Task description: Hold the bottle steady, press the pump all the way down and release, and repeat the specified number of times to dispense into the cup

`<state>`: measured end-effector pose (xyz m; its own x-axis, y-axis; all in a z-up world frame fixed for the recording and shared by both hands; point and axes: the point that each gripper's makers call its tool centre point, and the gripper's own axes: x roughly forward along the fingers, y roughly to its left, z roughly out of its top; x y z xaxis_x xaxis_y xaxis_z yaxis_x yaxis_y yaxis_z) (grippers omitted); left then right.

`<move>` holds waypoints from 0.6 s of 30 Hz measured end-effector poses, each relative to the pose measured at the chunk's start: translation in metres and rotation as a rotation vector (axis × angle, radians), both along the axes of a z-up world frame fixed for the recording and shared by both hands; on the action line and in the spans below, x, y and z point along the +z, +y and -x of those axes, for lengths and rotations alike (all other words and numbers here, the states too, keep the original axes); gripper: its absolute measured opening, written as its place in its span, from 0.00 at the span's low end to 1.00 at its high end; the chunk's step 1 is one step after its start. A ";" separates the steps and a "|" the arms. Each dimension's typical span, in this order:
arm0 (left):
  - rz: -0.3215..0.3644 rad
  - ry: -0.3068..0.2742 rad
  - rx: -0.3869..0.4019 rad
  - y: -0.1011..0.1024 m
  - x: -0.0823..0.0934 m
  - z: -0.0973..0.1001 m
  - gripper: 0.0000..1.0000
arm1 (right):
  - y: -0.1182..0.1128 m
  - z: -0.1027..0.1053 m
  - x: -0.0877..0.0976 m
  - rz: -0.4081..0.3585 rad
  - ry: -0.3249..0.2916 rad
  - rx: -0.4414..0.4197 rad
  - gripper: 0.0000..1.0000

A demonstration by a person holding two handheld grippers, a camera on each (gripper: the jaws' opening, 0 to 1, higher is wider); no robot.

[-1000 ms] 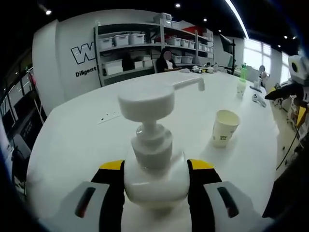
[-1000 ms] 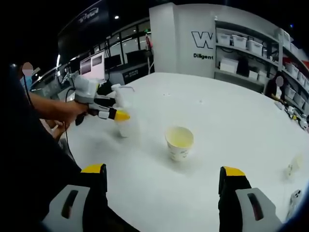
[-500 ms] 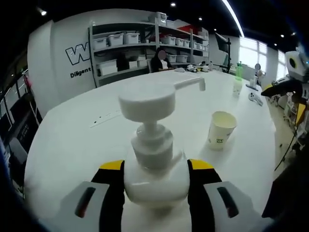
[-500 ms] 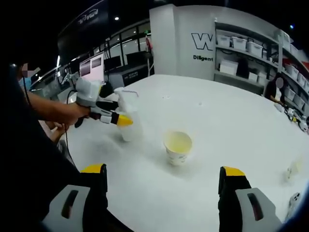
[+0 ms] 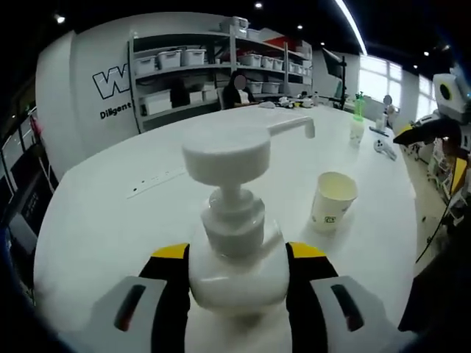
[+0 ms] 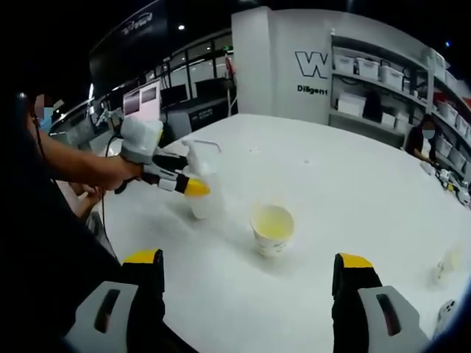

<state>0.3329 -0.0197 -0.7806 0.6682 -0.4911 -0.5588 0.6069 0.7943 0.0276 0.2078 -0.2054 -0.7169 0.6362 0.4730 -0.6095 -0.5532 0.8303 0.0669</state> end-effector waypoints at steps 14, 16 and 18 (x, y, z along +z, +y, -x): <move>0.001 0.010 -0.027 -0.014 -0.001 -0.003 0.48 | -0.001 -0.004 0.002 -0.012 0.001 -0.005 0.95; 0.002 0.011 -0.028 -0.015 -0.001 -0.003 0.48 | -0.001 -0.005 0.001 -0.014 0.002 -0.007 0.95; 0.004 0.013 -0.031 -0.018 0.000 -0.003 0.48 | 0.000 -0.005 0.001 -0.016 0.002 -0.007 0.95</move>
<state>0.3359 -0.0372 -0.7809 0.6454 -0.5136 -0.5653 0.6316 0.7751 0.0170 0.2131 -0.2055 -0.7158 0.6384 0.4784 -0.6030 -0.5473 0.8330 0.0814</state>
